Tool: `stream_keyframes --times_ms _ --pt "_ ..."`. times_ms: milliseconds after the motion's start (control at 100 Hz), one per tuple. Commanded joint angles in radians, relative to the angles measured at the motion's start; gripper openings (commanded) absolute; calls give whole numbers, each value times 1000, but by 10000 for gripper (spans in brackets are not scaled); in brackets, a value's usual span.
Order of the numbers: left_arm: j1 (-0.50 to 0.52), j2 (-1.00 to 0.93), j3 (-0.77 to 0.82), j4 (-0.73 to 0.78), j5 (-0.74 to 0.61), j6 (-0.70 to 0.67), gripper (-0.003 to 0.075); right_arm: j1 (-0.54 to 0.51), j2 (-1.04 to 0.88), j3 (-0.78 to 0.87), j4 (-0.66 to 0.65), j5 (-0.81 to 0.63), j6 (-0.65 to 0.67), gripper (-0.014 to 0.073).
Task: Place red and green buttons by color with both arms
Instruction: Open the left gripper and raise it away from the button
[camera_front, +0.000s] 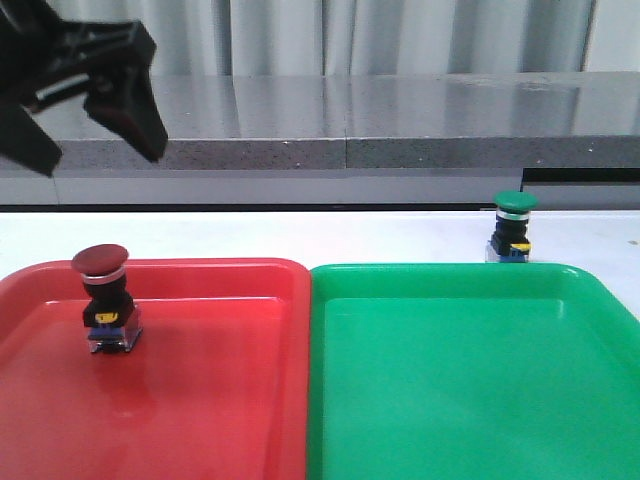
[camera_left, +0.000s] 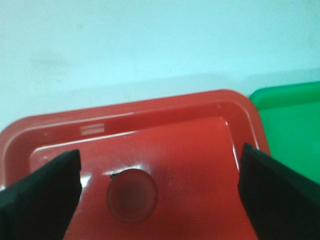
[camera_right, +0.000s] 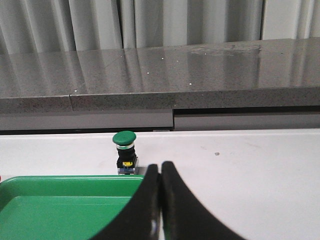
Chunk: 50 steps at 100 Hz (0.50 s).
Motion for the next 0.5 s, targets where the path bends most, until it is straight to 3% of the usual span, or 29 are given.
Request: stream_keyframes --times_ms 0,220,490 --pt "23 -105 -23 25 -60 -10 608 -5 -21 -13 -1 -82 -7 -111" --pt "72 -289 38 80 -147 -10 608 -5 -21 -13 -1 -82 -7 -111" --pt "137 -553 280 82 -272 -10 608 -5 -21 -13 -1 -82 -7 -111"
